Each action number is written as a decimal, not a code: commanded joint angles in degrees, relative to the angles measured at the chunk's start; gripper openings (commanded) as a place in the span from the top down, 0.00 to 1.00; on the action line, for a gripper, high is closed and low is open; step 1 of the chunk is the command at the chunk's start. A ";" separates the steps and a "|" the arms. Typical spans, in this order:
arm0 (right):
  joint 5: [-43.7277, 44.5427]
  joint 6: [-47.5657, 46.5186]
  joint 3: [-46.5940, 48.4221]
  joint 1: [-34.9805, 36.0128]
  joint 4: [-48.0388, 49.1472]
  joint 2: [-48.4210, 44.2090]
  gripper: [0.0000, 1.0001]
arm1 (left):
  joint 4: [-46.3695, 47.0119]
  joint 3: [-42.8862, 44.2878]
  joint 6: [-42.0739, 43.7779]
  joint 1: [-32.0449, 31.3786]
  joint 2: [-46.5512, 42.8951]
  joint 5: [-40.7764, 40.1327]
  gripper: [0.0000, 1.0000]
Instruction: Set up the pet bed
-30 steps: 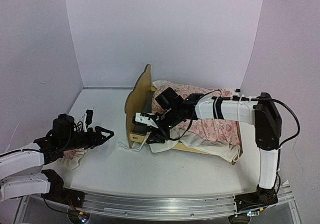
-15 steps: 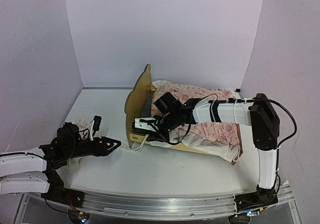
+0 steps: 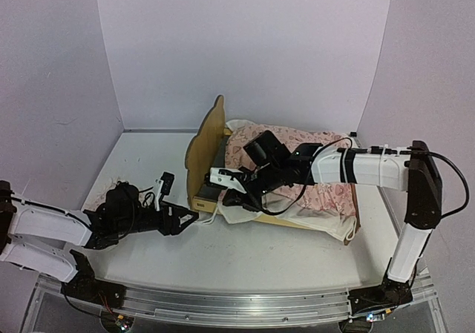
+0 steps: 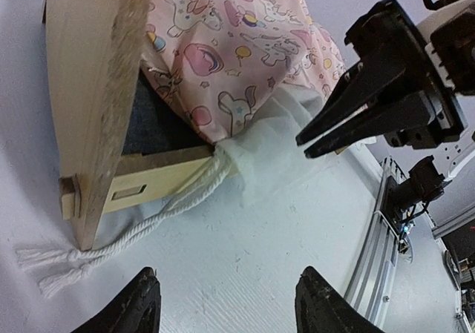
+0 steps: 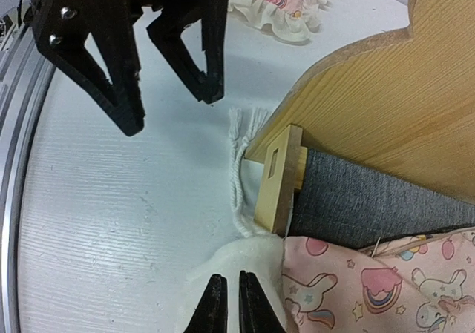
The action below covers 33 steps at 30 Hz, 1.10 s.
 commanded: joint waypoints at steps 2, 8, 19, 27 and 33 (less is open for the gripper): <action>-0.60 2.29 -3.32 0.30 0.62 -4.10 0.95 | 6.60 4.76 4.19 -0.41 2.98 1.60 0.41; 2.23 4.38 -7.51 0.50 0.75 -6.80 0.88 | 6.64 5.32 1.57 -0.68 5.50 -1.29 0.47; 14.07 8.00 -3.62 10.36 10.40 -0.93 0.33 | 6.13 -0.45 -7.31 4.45 1.42 -7.45 0.34; 27.56 7.13 3.59 13.54 21.11 12.60 0.37 | -3.02 -2.34 -15.68 12.50 -3.40 -5.84 0.31; 27.11 10.11 0.91 13.79 21.38 9.78 0.51 | -7.90 3.75 -5.37 12.59 2.97 1.59 0.27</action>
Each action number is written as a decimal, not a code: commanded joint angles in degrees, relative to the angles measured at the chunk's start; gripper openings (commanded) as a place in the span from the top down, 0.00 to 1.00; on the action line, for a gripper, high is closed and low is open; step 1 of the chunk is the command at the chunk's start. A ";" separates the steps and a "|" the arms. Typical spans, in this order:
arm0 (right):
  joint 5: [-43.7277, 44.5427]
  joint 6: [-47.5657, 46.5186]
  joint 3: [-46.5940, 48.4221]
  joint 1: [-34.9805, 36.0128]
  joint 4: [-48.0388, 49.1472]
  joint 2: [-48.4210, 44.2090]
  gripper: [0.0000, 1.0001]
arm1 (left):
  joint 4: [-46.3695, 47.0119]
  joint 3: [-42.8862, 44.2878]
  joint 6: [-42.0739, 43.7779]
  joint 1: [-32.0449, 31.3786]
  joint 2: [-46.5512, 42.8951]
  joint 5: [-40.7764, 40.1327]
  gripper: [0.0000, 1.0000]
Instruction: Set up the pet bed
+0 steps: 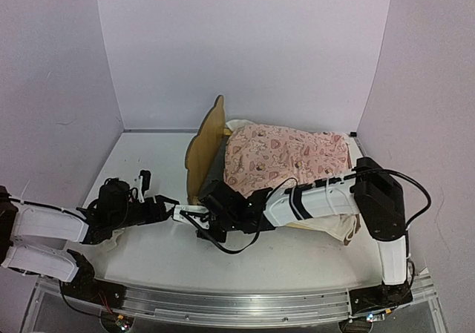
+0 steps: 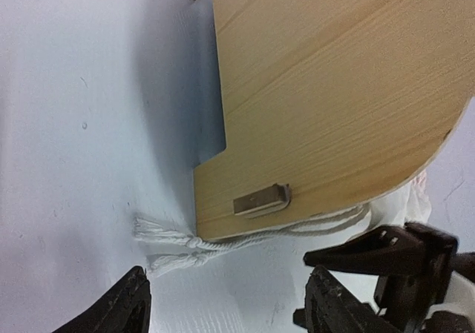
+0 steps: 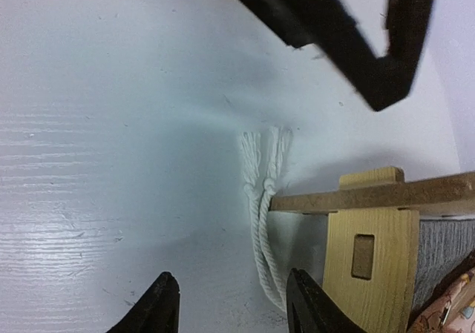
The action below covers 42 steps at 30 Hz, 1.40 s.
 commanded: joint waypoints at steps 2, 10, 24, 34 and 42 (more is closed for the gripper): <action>-1.62 3.40 -3.90 -0.25 5.48 -8.47 0.53 | -3.10 8.20 11.37 0.33 8.57 7.71 0.26; -1.74 7.63 -14.80 -0.28 7.86 -19.57 0.57 | -2.68 11.87 16.57 0.22 22.97 9.30 0.24; 0.82 4.26 -20.36 -0.36 13.26 -22.07 0.52 | -1.89 8.33 8.04 -19.58 21.20 10.79 0.73; -4.02 -2.65 -24.84 -2.51 11.21 -25.64 0.46 | -1.52 3.60 5.37 -26.85 9.04 4.72 1.00; -10.74 -11.74 -12.96 -2.78 -1.72 -18.64 0.42 | -2.15 1.80 0.80 -23.30 -0.18 -1.69 0.53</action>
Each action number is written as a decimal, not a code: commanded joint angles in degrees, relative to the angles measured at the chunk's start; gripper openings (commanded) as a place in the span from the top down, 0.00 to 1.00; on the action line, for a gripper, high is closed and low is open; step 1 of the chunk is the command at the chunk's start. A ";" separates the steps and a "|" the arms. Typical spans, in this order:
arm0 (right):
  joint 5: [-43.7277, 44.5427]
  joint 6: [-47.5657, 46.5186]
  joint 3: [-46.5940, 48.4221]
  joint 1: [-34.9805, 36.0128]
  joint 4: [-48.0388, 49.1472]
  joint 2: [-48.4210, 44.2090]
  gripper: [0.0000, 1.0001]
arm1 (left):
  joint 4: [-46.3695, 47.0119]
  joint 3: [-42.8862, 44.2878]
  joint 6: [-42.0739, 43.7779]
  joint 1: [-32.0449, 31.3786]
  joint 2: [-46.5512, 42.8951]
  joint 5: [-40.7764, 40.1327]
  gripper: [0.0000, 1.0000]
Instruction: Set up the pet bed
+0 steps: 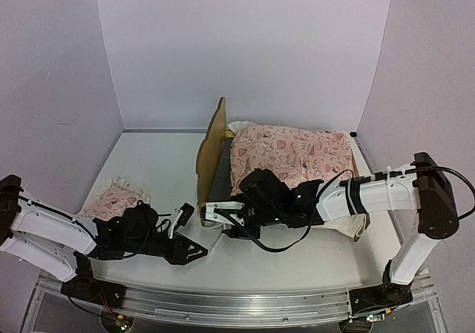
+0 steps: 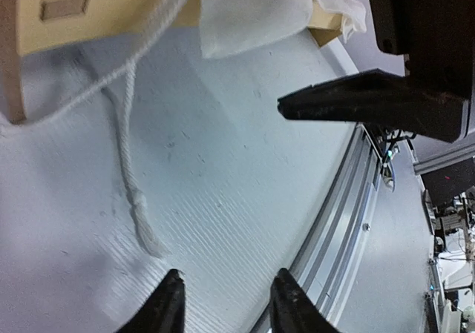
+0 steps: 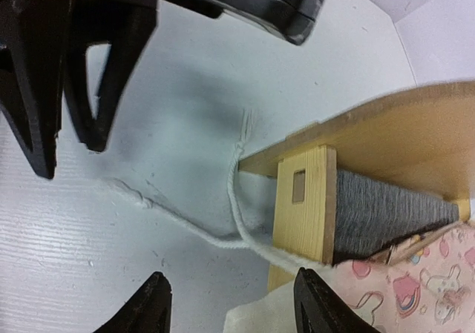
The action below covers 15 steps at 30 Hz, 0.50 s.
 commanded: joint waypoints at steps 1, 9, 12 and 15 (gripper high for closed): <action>-5.02 -5.34 8.78 0.12 -3.61 4.47 0.42 | 0.76 -2.04 -5.49 5.43 -9.21 -6.05 0.48; -7.41 -2.32 14.96 0.22 0.29 11.50 0.43 | -9.28 -2.34 -7.76 19.78 -20.56 -8.27 0.31; -8.51 1.67 18.50 0.18 0.74 14.81 0.47 | -9.60 -1.41 -7.17 21.14 -20.32 -7.45 0.30; -6.58 7.15 19.47 0.31 4.28 17.60 0.56 | -9.76 -0.91 -6.27 21.46 -18.44 -6.33 0.31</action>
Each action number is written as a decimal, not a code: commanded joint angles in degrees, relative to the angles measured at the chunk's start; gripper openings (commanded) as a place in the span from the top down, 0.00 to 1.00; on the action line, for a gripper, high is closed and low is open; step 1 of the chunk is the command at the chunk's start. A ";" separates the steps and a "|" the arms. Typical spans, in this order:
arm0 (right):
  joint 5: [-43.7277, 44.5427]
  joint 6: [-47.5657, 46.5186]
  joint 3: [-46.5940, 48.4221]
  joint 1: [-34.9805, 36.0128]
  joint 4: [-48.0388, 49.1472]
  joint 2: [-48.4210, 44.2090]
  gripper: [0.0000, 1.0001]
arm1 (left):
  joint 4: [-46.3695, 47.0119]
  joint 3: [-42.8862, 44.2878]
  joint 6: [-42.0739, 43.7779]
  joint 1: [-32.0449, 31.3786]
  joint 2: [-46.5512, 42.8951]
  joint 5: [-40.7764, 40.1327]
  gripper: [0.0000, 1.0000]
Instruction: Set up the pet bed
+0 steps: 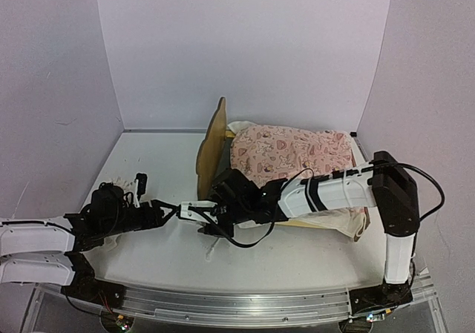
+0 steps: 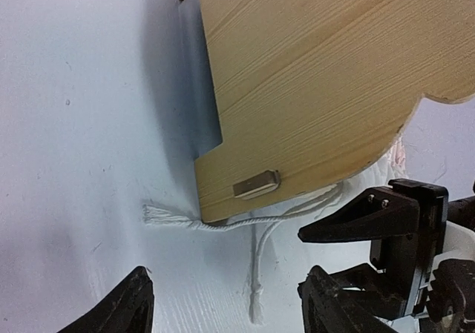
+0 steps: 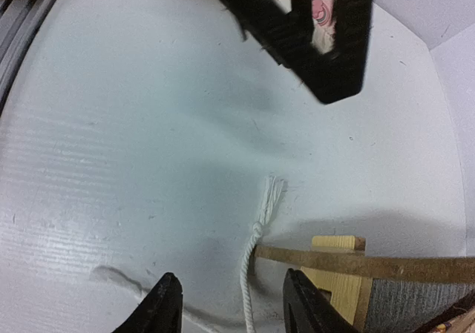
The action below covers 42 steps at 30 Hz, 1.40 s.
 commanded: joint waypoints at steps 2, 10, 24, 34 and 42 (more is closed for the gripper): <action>1.84 9.90 2.39 0.84 9.64 3.09 0.57 | -1.29 2.64 0.69 0.63 1.24 0.64 0.32; 3.28 11.90 -4.25 1.41 12.95 -2.49 0.55 | -0.53 7.81 12.71 1.18 10.75 3.44 0.25; 2.61 16.69 -19.65 1.41 11.84 -22.16 0.58 | 43.37 4.68 20.30 6.59 40.48 24.19 0.07; 4.30 14.76 -21.63 1.41 10.22 -28.09 0.59 | 43.24 5.10 19.55 4.73 48.01 29.16 0.15; 3.09 13.60 -20.35 1.41 10.39 -23.23 0.58 | 42.77 2.28 15.33 -7.09 45.30 25.52 0.23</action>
